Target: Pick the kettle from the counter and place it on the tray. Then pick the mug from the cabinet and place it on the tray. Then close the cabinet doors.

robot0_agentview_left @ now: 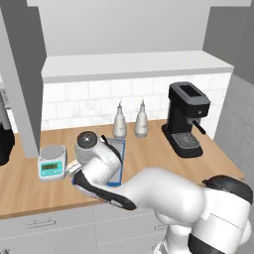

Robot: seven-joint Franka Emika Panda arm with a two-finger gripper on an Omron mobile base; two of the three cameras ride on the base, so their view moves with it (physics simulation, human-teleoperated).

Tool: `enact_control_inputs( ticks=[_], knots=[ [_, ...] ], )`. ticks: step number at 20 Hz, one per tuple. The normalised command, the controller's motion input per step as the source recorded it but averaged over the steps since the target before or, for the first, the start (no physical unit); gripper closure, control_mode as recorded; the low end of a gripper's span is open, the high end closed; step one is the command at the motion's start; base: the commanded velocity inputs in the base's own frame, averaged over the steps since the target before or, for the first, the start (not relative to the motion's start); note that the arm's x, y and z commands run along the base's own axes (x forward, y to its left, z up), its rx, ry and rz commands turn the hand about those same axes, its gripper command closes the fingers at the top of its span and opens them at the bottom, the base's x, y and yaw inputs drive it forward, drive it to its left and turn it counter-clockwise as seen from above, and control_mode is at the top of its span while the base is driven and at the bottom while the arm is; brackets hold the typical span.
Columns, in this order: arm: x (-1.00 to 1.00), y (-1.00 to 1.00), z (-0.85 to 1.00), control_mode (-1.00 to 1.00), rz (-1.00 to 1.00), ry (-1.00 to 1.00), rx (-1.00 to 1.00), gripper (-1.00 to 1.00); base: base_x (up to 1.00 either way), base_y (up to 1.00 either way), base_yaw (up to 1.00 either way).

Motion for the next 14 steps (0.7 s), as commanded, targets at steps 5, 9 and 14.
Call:
enact_control_inputs(
  ticks=[5, 9, 14],
  knots=[
    [-0.18, 0.37, 0.19, -1.00, 0.00, -0.32, -0.16, 1.00, 0.00, 0.00, 0.00],
    [-0.16, 0.30, 0.12, -1.00, 0.00, -0.34, -0.18, 1.00, 0.00, 0.00, 0.00],
    [-0.15, 0.55, 0.49, -1.00, -0.03, -0.33, -0.19, 1.00, 0.00, 0.00, 0.00]
  ],
)
